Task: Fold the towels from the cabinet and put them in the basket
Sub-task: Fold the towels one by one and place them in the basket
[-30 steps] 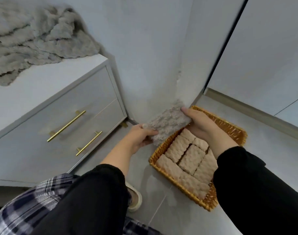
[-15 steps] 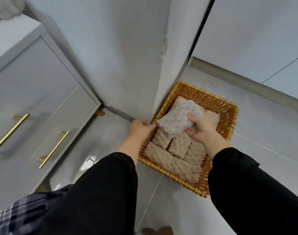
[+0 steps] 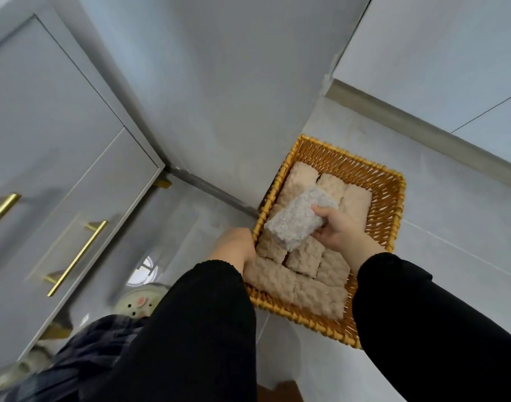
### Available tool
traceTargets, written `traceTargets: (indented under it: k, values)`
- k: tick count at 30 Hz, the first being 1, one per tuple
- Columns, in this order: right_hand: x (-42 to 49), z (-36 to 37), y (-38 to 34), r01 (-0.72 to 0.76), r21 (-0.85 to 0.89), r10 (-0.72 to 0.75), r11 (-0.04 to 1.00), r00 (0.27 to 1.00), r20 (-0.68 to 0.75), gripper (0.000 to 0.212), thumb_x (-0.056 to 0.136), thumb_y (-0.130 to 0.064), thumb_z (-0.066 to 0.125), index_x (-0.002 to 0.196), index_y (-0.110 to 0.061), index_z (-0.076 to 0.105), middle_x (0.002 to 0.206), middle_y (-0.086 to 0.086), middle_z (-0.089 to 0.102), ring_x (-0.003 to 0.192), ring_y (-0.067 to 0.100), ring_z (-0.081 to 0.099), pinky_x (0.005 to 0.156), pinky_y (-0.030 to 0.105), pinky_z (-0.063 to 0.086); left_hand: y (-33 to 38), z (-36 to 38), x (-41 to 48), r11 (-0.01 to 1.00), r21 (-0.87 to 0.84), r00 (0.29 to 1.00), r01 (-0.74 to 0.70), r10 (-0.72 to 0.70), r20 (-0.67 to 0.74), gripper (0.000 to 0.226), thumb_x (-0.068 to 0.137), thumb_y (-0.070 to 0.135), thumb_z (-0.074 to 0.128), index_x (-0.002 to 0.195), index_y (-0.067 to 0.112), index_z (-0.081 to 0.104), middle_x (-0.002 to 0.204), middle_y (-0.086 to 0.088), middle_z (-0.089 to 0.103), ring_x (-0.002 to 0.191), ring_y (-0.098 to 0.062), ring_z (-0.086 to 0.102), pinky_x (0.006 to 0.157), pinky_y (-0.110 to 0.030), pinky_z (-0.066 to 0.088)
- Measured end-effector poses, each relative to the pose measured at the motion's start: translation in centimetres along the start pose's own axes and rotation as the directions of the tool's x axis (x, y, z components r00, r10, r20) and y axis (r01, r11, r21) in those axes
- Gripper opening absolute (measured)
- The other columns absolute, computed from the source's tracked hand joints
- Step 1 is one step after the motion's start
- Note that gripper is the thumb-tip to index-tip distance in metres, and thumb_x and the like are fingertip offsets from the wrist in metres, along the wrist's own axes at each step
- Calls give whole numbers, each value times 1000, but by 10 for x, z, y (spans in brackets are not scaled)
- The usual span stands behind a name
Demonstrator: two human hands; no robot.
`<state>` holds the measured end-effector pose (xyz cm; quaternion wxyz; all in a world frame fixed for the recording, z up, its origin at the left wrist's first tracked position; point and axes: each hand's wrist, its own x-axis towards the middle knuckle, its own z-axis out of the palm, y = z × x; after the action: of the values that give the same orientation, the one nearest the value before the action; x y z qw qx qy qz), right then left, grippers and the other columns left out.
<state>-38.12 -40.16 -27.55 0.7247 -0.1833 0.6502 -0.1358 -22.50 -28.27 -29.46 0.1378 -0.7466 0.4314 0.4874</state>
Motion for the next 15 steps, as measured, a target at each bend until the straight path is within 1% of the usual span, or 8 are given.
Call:
traceTargets:
  k: [3, 5, 7, 8, 9, 11, 13, 15]
  values:
    - [3, 1, 1, -34, -35, 36, 999, 998, 54, 30, 93, 1, 44, 120, -8, 54, 102, 10, 65, 91, 25, 62, 79, 41, 48, -14, 0, -13, 993, 69, 956, 93, -108, 272, 36, 88, 11, 62, 123, 2, 59, 110, -13, 62, 89, -26, 61, 76, -32, 48]
    - [4, -2, 0, -70, -92, 76, 993, 995, 66, 34, 94, 3, 38, 122, -8, 54, 106, 12, 65, 95, 28, 61, 82, 44, 46, -21, 1, -16, 986, 98, 934, 136, -160, 319, 42, 90, 17, 63, 129, 3, 54, 124, -12, 58, 92, -24, 60, 77, -32, 46]
    - [5, -6, 1, -82, -147, 90, 986, 995, 48, 35, 95, 5, 34, 122, -8, 52, 106, 12, 64, 97, 29, 60, 88, 45, 43, -24, 3, -12, 993, 10, 965, 117, -116, 233, 54, 84, 32, 71, 128, 6, 54, 127, -8, 56, 101, -24, 59, 81, -32, 49]
    - [6, -9, 1, -86, -163, 92, 983, 995, 33, 35, 95, 6, 33, 122, -8, 52, 105, 12, 64, 98, 29, 59, 90, 45, 43, -22, 4, -8, 994, -86, 986, 69, -55, 160, 54, 81, 37, 73, 123, 8, 56, 122, -7, 58, 101, -24, 59, 84, -33, 51]
    - [8, -11, 1, -83, -164, 89, 983, 996, 28, 35, 96, 6, 33, 122, -8, 52, 104, 12, 64, 99, 28, 59, 92, 45, 43, -18, 4, -5, 983, -184, 998, 5, 8, 68, 48, 81, 39, 72, 116, 10, 57, 115, -7, 59, 98, -23, 58, 85, -34, 51]
    - [13, -13, 1, -67, -133, 72, 989, 997, 32, 31, 96, 6, 38, 121, -6, 52, 107, 10, 63, 102, 27, 58, 97, 44, 43, -8, 3, -2, 950, -289, 988, -118, 84, -126, 24, 87, 31, 63, 102, 15, 54, 100, -5, 58, 89, -21, 56, 80, -33, 49]
    - [18, -11, -1, -38, -128, 37, 991, 999, -6, 20, 96, 3, 45, 113, -3, 54, 113, 9, 62, 108, 27, 56, 103, 42, 42, 0, 2, 2, 950, -259, 957, -172, 100, -271, 4, 90, 17, 51, 94, 15, 50, 93, -4, 56, 82, -20, 53, 72, -31, 47]
    - [24, -8, -2, -8, -130, 0, 992, 998, -59, 24, 95, 0, 50, 119, -3, 54, 119, 9, 60, 113, 25, 56, 99, 38, 44, 5, 2, 4, 961, -224, 944, -163, 86, -319, 11, 90, 8, 43, 86, 16, 48, 92, -5, 57, 82, -21, 55, 68, -31, 46]
